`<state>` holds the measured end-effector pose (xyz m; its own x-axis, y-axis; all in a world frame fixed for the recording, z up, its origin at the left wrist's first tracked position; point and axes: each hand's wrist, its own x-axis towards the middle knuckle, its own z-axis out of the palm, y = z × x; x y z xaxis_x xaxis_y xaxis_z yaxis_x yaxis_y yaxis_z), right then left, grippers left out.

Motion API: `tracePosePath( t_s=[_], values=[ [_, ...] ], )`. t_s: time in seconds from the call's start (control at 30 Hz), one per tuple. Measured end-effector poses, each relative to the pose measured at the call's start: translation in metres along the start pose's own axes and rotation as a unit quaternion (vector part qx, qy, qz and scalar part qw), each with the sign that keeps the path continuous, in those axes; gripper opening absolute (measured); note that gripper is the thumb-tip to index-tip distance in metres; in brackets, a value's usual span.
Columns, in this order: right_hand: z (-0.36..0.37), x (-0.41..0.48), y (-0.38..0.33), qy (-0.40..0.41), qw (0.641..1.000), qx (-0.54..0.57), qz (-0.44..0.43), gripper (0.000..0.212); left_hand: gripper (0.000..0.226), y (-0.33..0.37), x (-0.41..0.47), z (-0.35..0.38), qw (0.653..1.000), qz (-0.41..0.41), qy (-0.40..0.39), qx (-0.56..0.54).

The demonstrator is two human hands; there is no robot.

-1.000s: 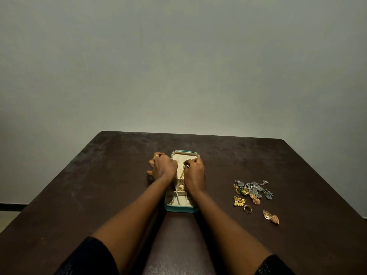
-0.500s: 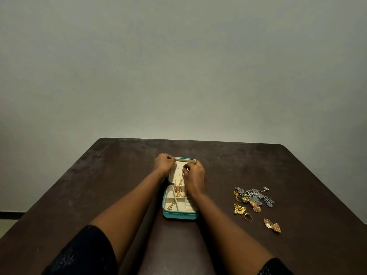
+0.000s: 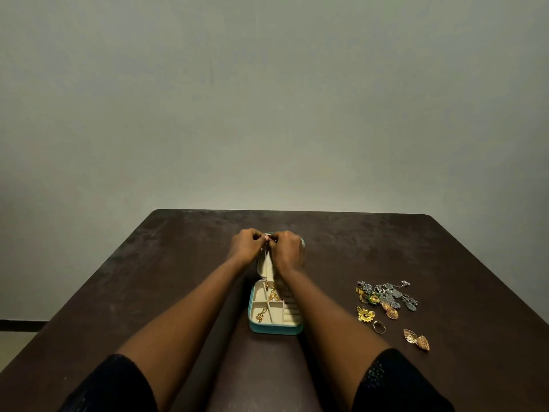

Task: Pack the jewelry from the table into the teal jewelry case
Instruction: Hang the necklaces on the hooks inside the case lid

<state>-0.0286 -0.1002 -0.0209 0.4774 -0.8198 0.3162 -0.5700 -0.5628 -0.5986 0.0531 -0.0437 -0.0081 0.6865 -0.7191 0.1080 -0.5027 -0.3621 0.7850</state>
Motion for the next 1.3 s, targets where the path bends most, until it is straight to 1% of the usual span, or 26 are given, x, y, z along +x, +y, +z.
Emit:
tracePosePath(
  t_s=[0.17, 0.23, 0.33, 0.43, 0.5, 0.57, 0.6, 0.63, 0.7, 0.73, 0.83, 0.93, 1.03, 1.17, 1.3],
  values=[
    [-0.001, -0.004, 0.005, 0.020, 0.998, -0.046, -0.030, 0.024, 0.021, -0.004, -0.004, 0.004, 1.000, 0.004, -0.012, 0.013],
    [-0.002, -0.007, 0.007, 0.028, 0.998, -0.047, -0.034, 0.024, 0.021, -0.003, -0.006, 0.005, 1.000, 0.002, -0.009, 0.010],
    [-0.003, -0.009, 0.011, 0.044, 0.998, 0.047, 0.005, 0.021, 0.019, -0.004, -0.009, 0.005, 1.000, 0.005, -0.010, -0.007],
    [-0.010, -0.010, 0.011, 0.042, 0.994, 0.090, -0.041, 0.020, 0.018, -0.003, -0.017, 0.004, 0.999, 0.033, -0.011, -0.037],
    [-0.019, -0.011, 0.010, 0.032, 0.990, 0.135, -0.034, 0.017, 0.016, -0.003, -0.022, 0.004, 0.995, 0.036, -0.013, -0.091],
    [-0.024, -0.010, 0.009, 0.020, 0.978, 0.206, 0.003, 0.010, 0.018, 0.000, -0.027, 0.002, 0.989, 0.029, -0.013, -0.148],
    [-0.027, -0.009, 0.008, 0.015, 0.969, 0.247, 0.021, 0.010, 0.015, 0.001, -0.030, 0.001, 0.983, 0.024, -0.016, -0.184],
    [-0.030, -0.009, 0.006, 0.011, 0.959, 0.281, 0.035, 0.015, 0.013, 0.002, -0.033, -0.001, 0.972, 0.020, -0.023, -0.232],
    [-0.039, -0.009, 0.003, -0.008, 0.945, 0.324, 0.052, 0.022, 0.017, 0.008, -0.042, -0.003, 0.945, 0.004, -0.044, -0.323],
    [-0.044, -0.009, 0.001, -0.023, 0.939, 0.338, 0.055, 0.022, 0.019, 0.010, -0.047, -0.005, 0.939, 0.001, -0.050, -0.341],
    [-0.061, -0.013, -0.006, -0.060, 0.925, 0.371, 0.056, 0.016, 0.019, 0.013, -0.056, -0.010, 0.939, 0.007, -0.054, -0.339],
    [-0.072, -0.015, -0.014, -0.071, 0.917, 0.388, 0.059, 0.007, 0.014, 0.016, -0.061, -0.014, 0.944, 0.020, -0.057, -0.325],
    [-0.084, -0.016, -0.022, -0.059, 0.916, 0.394, 0.056, 0.004, 0.009, 0.019, -0.065, -0.019, 0.952, 0.044, -0.057, -0.299],
    [-0.100, -0.020, -0.031, -0.042, 0.918, 0.392, 0.044, 0.003, 0.008, 0.023, -0.070, -0.024, 0.962, 0.038, -0.032, -0.270],
    [-0.118, -0.023, -0.040, -0.018, 0.921, 0.388, 0.037, 0.003, 0.018, 0.026, -0.074, -0.026, 0.963, 0.019, -0.013, -0.267]
  ],
)
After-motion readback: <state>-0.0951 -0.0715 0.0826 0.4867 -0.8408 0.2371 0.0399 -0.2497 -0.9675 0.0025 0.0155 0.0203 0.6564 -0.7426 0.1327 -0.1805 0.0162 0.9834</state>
